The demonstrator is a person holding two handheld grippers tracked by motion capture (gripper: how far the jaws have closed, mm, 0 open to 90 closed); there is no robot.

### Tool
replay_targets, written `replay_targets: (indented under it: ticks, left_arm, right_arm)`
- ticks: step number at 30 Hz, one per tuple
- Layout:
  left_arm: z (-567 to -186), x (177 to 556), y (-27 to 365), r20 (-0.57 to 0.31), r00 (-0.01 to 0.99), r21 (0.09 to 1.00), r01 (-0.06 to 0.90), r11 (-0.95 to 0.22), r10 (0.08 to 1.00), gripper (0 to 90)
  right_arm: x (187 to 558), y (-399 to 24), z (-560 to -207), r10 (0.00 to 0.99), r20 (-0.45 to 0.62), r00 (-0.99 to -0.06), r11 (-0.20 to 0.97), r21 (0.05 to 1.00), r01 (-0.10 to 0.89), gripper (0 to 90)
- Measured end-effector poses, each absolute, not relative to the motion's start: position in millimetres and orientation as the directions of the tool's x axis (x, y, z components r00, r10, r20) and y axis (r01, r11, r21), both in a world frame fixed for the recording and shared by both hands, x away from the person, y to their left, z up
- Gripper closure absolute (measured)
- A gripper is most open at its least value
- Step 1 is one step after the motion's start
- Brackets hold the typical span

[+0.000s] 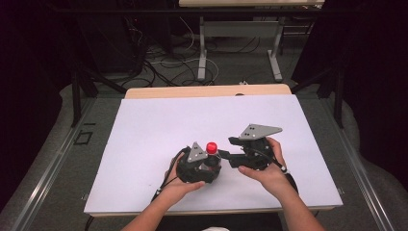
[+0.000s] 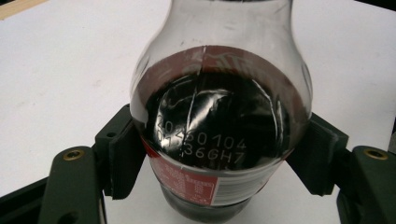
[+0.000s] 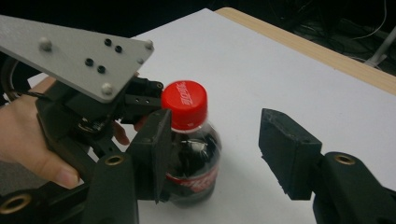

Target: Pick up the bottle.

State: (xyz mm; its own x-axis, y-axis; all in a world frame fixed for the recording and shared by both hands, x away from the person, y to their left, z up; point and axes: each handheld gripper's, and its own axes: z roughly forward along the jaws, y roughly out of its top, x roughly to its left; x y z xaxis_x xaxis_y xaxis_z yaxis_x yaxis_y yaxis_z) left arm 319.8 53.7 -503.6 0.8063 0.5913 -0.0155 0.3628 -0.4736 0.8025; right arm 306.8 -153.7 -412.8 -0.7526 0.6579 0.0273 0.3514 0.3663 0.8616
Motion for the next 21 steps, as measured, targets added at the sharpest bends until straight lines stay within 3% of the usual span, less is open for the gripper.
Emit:
replay_targets:
  ticks: [9, 21]
  left_arm:
    - [-504.6, 317.6, 47.8, -0.026, 0.808, 0.811, 0.362, -0.46, 0.589, 29.7]
    - [-503.2, 314.9, 47.9, -0.036, 0.805, 0.821, 0.362, -0.442, 0.592, 30.0]
  right_arm:
    - [306.8, -144.6, -411.9, 0.643, 0.017, -0.766, 0.375, 0.865, 0.334, 53.3]
    - [311.7, -129.7, -417.6, 0.657, 0.051, -0.752, 0.366, 0.851, 0.377, 55.1]
